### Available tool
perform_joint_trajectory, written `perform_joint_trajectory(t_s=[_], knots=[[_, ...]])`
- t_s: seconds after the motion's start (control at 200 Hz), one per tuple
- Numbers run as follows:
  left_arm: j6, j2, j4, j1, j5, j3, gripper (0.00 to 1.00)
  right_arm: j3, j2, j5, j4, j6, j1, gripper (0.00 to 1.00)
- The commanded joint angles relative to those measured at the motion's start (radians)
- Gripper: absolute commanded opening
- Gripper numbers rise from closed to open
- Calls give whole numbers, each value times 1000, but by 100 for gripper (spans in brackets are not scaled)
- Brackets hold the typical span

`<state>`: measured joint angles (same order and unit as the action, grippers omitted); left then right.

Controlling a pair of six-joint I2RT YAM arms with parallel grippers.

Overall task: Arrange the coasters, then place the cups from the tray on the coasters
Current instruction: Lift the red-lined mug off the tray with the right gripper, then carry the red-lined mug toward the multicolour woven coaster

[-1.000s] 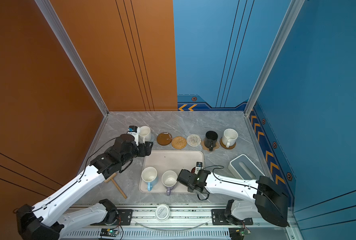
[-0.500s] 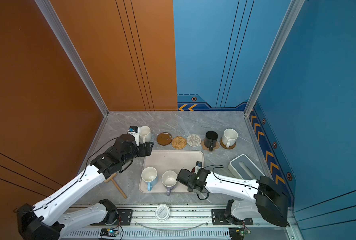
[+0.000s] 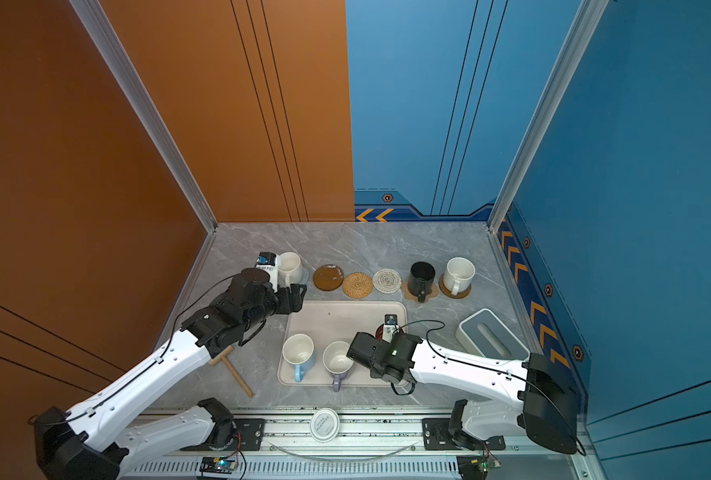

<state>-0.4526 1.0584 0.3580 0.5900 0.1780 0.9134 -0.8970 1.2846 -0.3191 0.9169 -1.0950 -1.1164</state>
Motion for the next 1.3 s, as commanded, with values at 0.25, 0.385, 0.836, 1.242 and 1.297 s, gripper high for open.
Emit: perform_joint_trajectory(t_s=[0.25,0.385,0.836,1.242,1.297], knots=[[-1,-27,-2,-6,-1,-20,85,-183,73,-48,-14,256,159,0],[1,-31,3,-10,3,-17,85,-238,125,-18,-41,354,244,0],[4,-44,14,-28,27,-12,85,-430,346,52,-121,569,471,0],[2,-38,19,-41,38,-2,85,-562,530,112,-175,651,559,0],[3,-35,23,-42,39,3,85,-577,551,114,-179,659,566,0]])
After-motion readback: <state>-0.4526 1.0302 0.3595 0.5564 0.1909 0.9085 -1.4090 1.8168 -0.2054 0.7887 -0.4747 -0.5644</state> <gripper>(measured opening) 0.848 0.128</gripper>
